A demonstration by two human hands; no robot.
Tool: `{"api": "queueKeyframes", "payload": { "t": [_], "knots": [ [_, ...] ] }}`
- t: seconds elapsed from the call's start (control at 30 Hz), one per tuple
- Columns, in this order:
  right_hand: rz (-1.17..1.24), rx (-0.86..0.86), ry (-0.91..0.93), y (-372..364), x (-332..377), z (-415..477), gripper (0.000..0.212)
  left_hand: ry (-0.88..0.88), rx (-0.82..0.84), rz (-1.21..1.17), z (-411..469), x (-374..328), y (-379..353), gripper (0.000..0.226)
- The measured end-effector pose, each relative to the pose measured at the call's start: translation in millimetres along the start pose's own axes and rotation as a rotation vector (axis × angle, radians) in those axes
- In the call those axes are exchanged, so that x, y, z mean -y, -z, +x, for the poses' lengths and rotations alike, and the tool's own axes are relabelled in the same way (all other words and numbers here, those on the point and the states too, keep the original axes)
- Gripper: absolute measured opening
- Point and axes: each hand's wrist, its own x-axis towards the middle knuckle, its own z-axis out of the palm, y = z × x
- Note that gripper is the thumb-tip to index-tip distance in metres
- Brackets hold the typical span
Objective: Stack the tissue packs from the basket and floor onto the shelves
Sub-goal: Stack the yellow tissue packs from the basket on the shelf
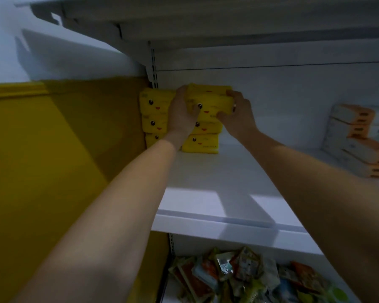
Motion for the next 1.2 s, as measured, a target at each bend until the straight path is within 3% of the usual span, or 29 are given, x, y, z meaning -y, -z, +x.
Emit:
{"api": "queueKeyframes", "payload": {
  "t": [0.2, 0.5, 0.63, 0.77, 1.03, 1.2],
  "knots": [
    [-0.074, -0.034, 0.026, -22.1, -11.6, 9.6, 0.061, -0.029, -0.178, 0.418, 3.7, 24.1, -9.8, 0.025],
    [-0.061, -0.032, -0.099, -37.7, -17.0, 32.1, 0.064, 0.007, 0.138, 0.546, 11.2, 39.7, -16.0, 0.044],
    [-0.13, -0.03, -0.139, -37.9, -18.2, 41.0, 0.064, -0.096, 0.267, 0.583, 5.6, 49.0, -16.9, 0.056],
    [-0.19, -0.049, -0.173, -37.0, -20.6, 42.2, 0.064, -0.123, 0.347, 0.647, -0.5, 54.7, -16.9, 0.051],
    [-0.273, 0.14, -0.126, -24.3, -21.2, 15.8, 0.079, -0.098, 0.38, 0.692, -10.6, 47.1, -4.1, 0.055],
    [-0.441, 0.278, -0.045, -6.5, -5.7, -36.5, 0.073, -0.056, 0.434, 0.654, -43.4, 20.0, 16.8, 0.053]
  ]
}}
